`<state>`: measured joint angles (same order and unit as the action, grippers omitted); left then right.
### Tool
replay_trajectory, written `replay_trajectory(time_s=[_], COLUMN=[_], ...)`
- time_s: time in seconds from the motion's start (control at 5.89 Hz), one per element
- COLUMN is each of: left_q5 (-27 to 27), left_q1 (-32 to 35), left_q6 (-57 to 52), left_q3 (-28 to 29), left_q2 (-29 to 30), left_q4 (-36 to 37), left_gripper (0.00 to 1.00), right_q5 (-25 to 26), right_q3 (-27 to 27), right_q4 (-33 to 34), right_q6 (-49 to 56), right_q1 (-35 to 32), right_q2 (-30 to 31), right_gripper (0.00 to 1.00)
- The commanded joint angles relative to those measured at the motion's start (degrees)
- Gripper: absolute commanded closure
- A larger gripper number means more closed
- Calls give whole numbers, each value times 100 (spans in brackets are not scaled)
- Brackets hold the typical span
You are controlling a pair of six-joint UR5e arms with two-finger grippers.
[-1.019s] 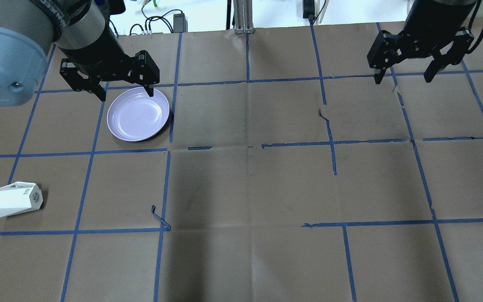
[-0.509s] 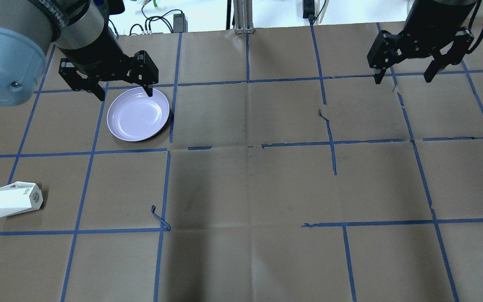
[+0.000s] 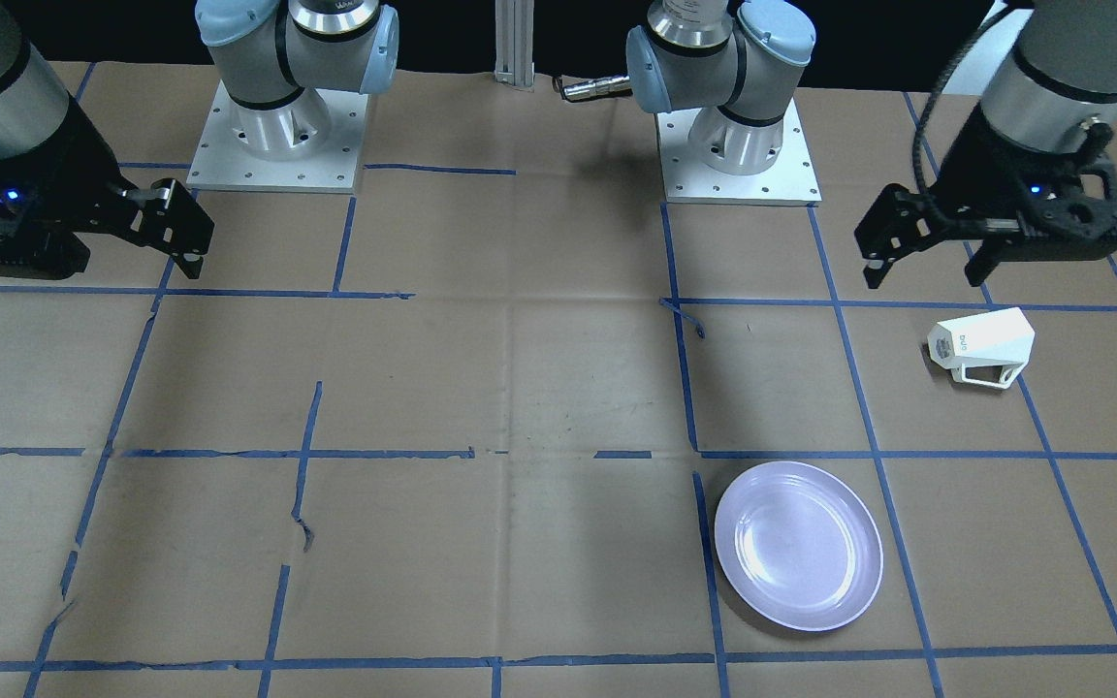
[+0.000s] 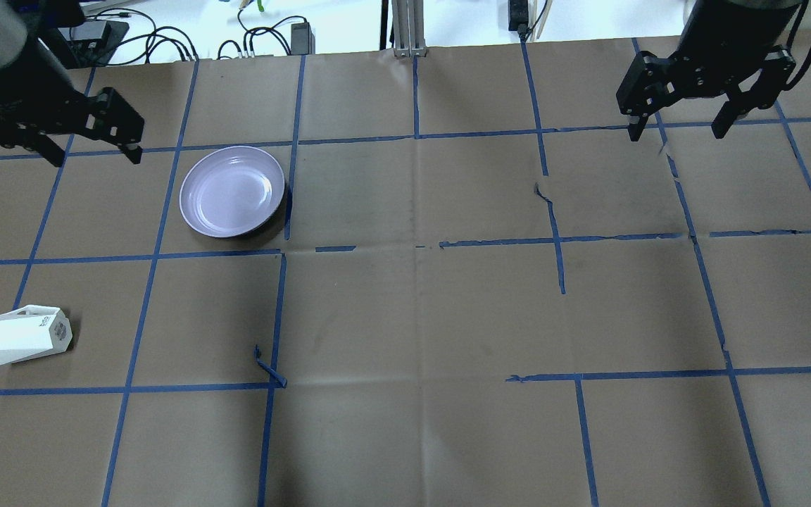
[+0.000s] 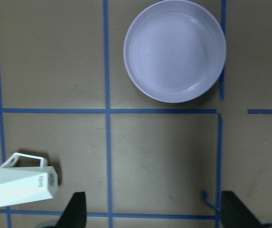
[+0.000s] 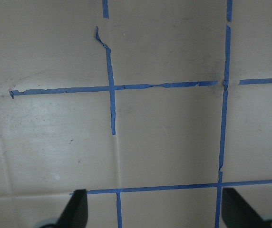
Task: Flip cup and place on plate
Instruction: 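Move the left gripper from above the plate toward the white mug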
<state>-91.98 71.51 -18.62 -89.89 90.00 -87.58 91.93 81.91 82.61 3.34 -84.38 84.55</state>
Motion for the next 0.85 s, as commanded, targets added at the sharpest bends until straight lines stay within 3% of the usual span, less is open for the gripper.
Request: replay_trajectory(time_s=[0.0, 0.34, 0.68], left_q5=[31, 478, 514], left_q1=[-1894, -3558, -4188], left_q6=[-2222, -4142, -4833], left_q3=[7, 50, 104], left_q2=[165, 665, 940], left_q4=[-48, 21, -13], left_gripper=[1, 1, 1], right_q5=[0, 0, 0], right_q3=[0, 0, 0], right_q4=[1, 1, 1], right_q6=[0, 0, 0], right_q1=[0, 0, -8], right_q2=[0, 0, 0], right_gripper=[0, 0, 0])
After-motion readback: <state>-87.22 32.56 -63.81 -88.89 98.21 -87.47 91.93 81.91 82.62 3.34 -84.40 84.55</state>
